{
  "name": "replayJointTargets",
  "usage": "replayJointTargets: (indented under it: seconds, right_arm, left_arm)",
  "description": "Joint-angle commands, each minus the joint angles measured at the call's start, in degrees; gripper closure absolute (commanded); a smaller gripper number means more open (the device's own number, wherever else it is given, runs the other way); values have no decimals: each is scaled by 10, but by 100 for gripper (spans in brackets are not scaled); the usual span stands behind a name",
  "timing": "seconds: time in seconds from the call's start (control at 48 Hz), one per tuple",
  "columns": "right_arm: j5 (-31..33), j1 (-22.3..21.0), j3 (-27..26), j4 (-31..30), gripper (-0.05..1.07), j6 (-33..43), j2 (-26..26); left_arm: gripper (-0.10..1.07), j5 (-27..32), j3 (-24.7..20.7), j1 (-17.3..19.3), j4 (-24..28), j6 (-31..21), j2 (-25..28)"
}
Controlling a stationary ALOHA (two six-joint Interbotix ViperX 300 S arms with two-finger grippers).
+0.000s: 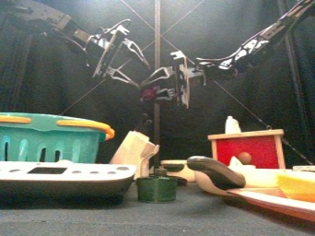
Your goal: Place eggplant in pot
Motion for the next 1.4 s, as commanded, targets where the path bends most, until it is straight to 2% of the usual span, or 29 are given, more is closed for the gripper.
replayJointTargets:
  seconds: [0.0,0.062,0.25,0.375,0.583,0.688,1.0,1.125,1.375]
  right_arm:
    - [4,-14,2,3,42,4,-21]
    - [21,-23,6,5,42,11,-25]
    - [167,-42,-6,64,42,19,-31]
    - [294,-40,-41,54,42,19,-19]
    - [431,-29,-91,39,42,19,18]
    - [463,-28,-94,39,42,19,29]
    - [496,-28,-99,62,42,20,49]
    - [530,-20,-109,76,42,16,62]
    - [546,-4,-134,100,42,-4,91]
  left_arm:
    - [0,-2,11,-1,4,2,-28]
    - [0,2,27,-4,5,3,-40]
    - [0,8,78,-25,37,2,-57]
    - [0,8,91,-41,54,2,-57]
    - [0,9,98,-58,90,2,-57]
    - [0,8,112,-69,120,4,-57]
    - [0,4,156,-87,250,1,-47]
    - [0,4,166,-98,269,1,-42]
    - [0,2,167,-105,294,2,-37]
